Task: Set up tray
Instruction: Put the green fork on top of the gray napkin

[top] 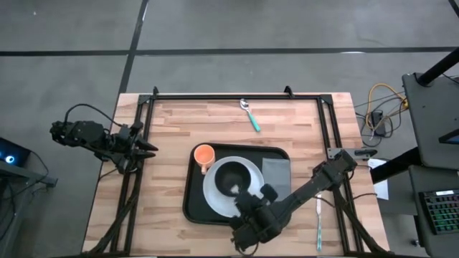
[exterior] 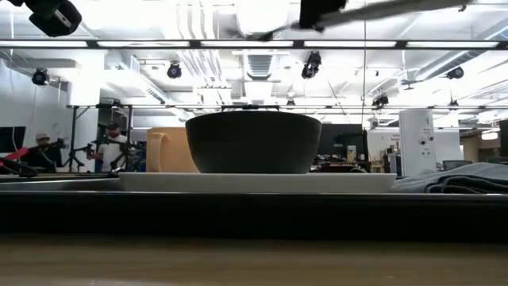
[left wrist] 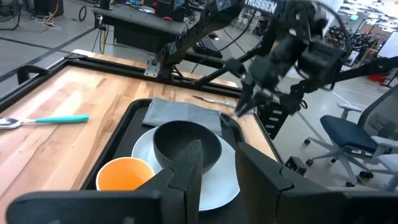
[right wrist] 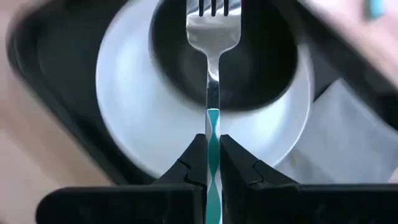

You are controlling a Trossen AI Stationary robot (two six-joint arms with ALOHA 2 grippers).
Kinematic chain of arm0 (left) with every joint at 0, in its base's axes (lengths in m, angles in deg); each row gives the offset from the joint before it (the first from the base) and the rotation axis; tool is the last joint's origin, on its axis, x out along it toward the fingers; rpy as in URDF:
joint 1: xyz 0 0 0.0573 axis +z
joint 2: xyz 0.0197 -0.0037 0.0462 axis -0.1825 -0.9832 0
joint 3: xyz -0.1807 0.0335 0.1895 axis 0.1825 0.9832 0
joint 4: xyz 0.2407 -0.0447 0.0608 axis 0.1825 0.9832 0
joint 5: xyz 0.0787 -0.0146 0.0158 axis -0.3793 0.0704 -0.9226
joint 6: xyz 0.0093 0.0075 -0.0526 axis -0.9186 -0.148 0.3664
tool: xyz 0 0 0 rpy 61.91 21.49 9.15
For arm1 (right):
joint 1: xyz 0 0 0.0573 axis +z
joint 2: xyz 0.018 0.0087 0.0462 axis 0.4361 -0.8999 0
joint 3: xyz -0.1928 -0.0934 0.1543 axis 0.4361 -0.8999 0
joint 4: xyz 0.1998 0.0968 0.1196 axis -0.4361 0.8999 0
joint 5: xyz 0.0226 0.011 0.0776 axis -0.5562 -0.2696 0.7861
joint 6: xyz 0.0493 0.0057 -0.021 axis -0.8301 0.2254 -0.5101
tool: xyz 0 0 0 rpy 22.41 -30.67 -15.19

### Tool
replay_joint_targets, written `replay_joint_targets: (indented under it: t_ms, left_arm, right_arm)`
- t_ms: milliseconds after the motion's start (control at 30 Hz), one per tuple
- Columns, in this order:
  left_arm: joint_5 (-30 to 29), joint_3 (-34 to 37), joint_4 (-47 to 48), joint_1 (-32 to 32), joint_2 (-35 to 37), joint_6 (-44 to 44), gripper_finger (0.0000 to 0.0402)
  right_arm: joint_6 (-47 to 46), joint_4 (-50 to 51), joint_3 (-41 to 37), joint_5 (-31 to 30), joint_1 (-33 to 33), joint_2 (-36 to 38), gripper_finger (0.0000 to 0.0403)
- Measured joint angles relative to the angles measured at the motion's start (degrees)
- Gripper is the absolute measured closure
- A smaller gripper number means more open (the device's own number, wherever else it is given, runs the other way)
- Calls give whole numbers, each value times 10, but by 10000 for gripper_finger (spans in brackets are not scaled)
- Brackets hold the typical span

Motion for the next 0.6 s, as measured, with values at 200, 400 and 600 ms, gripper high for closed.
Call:
replay_joint_targets:
  t_ms: [200,400,600]
  left_arm:
    - [0,1,1,0,-2,0,322]
    - [0,1,1,0,-2,23,322]
    - [0,0,1,0,-2,23,322]
  right_arm:
    - [-59,0,-8,-46,-7,17,391]
    - [-105,1,-10,-52,-13,26,391]
    - [-125,0,-36,-32,-18,28,391]
